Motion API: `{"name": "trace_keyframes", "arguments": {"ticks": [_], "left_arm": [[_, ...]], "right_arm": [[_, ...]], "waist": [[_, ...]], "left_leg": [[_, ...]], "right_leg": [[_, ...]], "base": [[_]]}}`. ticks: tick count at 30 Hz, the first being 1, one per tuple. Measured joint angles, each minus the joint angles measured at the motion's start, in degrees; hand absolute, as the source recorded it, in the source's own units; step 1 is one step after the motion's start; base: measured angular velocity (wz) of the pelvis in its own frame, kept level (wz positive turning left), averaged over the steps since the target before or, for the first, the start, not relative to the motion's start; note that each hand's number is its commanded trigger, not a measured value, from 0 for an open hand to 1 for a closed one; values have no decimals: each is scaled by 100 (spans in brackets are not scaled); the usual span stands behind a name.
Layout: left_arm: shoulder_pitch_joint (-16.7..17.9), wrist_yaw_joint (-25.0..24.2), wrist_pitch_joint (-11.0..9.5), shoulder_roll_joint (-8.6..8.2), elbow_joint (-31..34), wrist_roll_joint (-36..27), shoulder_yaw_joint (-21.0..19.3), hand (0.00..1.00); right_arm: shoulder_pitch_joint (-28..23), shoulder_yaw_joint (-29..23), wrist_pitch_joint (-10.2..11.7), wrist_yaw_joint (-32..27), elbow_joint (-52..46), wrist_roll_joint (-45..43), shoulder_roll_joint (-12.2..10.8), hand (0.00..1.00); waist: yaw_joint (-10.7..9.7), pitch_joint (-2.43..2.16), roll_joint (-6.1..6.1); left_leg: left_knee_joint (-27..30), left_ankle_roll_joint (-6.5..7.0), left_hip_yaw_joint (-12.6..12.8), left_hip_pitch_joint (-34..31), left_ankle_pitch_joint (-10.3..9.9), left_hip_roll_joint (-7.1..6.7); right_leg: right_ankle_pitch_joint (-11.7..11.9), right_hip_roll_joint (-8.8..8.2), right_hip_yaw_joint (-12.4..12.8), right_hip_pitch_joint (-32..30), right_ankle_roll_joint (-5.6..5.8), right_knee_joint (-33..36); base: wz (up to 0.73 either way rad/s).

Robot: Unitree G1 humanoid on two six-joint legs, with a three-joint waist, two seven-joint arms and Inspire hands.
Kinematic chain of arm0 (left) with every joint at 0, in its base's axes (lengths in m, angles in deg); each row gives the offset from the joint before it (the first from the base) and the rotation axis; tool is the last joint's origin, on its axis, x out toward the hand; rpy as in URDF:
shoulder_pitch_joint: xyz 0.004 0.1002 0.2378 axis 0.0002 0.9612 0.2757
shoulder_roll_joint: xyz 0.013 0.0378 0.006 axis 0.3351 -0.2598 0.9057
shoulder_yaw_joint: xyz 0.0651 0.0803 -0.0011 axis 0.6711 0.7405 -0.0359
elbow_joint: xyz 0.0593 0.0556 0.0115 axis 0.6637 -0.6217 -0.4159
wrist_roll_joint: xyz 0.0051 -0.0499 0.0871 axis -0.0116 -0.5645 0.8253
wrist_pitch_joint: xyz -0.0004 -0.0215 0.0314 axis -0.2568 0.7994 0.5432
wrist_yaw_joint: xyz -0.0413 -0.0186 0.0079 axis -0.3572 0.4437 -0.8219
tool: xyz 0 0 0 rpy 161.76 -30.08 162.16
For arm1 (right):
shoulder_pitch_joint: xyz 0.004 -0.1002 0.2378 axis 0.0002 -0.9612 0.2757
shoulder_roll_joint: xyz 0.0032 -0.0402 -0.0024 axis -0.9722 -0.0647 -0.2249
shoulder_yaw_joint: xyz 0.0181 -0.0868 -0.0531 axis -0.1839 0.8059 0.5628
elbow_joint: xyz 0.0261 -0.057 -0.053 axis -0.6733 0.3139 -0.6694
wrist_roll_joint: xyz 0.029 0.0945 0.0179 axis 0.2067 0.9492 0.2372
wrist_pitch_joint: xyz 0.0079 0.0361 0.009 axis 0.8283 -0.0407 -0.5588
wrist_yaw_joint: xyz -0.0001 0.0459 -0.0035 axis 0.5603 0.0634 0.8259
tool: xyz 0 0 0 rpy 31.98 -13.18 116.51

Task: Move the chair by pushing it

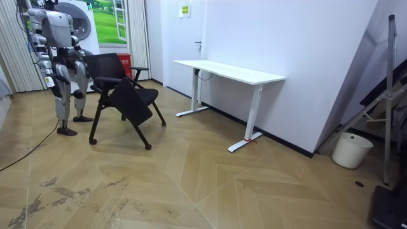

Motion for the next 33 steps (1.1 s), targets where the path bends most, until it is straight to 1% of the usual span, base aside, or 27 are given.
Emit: {"name": "trace_keyframes", "arguments": {"ticks": [7, 9, 13, 15, 19, 21, 23, 24, 26, 28, 29, 30, 31, 33], "left_arm": [[17, 1, 0, 4, 3, 7, -24, 0], [51, 0, 10, 3, 3, -25, -18, 0], [84, -19, 64, 3, -13, -306, -15, 0], [115, -85, 66, 3, -20, -402, -84, 0], [136, -113, 66, -21, -41, -520, -184, 0], [176, -113, 63, -42, -37, -594, -246, 0], [218, -115, 63, -51, -35, -844, -313, 0], [259, -113, 64, -56, -39, -1057, -363, 0], [351, -101, 64, -61, -32, -1355, -393, 0], [423, -69, 63, -64, -32, -1628, -459, 0], [448, -46, 64, -65, -40, -1741, -557, 0], [469, -4, 64, -65, -42, -1850, -714, 0], [477, 40, 64, -65, -42, -1897, -789, 0], [514, 244, 65, -57, -39, -2003, -1062, 0]], "right_arm": [[6, -4, -2, 118, -2, 12, 3, 0], [7, -7, -39, 125, 24, 142, 3, 0], [6, -21, -140, 129, 34, 208, 5, 0], [-6, -59, -200, 170, 39, 227, 5, 0], [-70, -71, -201, 210, 34, 350, 14, 0], [-75, -80, -201, 210, 35, 348, 14, 0], [-90, -133, -201, 214, 39, 349, 2, 0], [-155, -202, -201, 215, 42, 349, -11, 0], [-174, -227, -201, 178, 41, 356, -14, 0], [-181, -239, -200, 123, 40, 369, -25, 0], [-181, -243, -200, 102, 41, 370, -26, 0], [-197, -264, -201, 101, 45, 376, -25, 0], [-202, -264, -201, 99, 45, 382, -23, 0], [-246, -296, -205, 103, 38, 406, -17, 0]], "waist": [[23, 3, -27], [37, 3, -27], [32, 8, -30], [53, 12, -34], [124, 14, -38], [124, 22, -56], [108, 11, -61], [112, 5, -89], [127, 3, -88], [131, 4, -96], [142, 3, -105], [155, -4, -73], [171, -6, -95], [227, -11, -84]], "left_leg": [[-9, 0, -16, 2, 0, -1], [9, 0, -36, 0, 0, -1], [24, 0, -126, 2, 0, -3], [34, 0, -151, 4, 0, -7], [46, 0, -192, -5, 0, -7], [42, 0, -209, -5, 0, -8], [45, 0, -252, -1, 0, -9], [41, 0, -266, 8, 0, -8], [41, 0, -266, 14, 0, -9], [42, 0, -273, 13, 0, -12], [41, 0, -281, 14, 0, -14], [39, 0, -281, 15, 0, -14], [38, 0, -281, 16, 0, -14], [33, 0, -290, 30, 0, -14]], "right_leg": [[0, 2, -2, 1, 1, -3], [0, -2, -66, 17, 0, -3], [-1, -1, -80, 57, 1, -12], [0, -2, -110, 104, 1, -61], [0, -1, -139, 126, 0, -87], [0, -1, -149, 132, 0, -86], [-1, -2, -226, 168, -1, -91], [-1, -1, -237, 178, 0, -92], [-1, -2, -240, 188, 0, -92], [-1, -3, -244, 189, 0, -92], [-1, -3, -240, 193, 0, -93], [-1, -1, -228, 193, 1, -96], [-1, -2, -224, 193, 1, -96], [-1, -2, -221, 200, 0, -95]], "base": [[0], [4], [8], [7], [2], [2], [10], [9], [2], [0], [0], [0], [0], [0]]}}
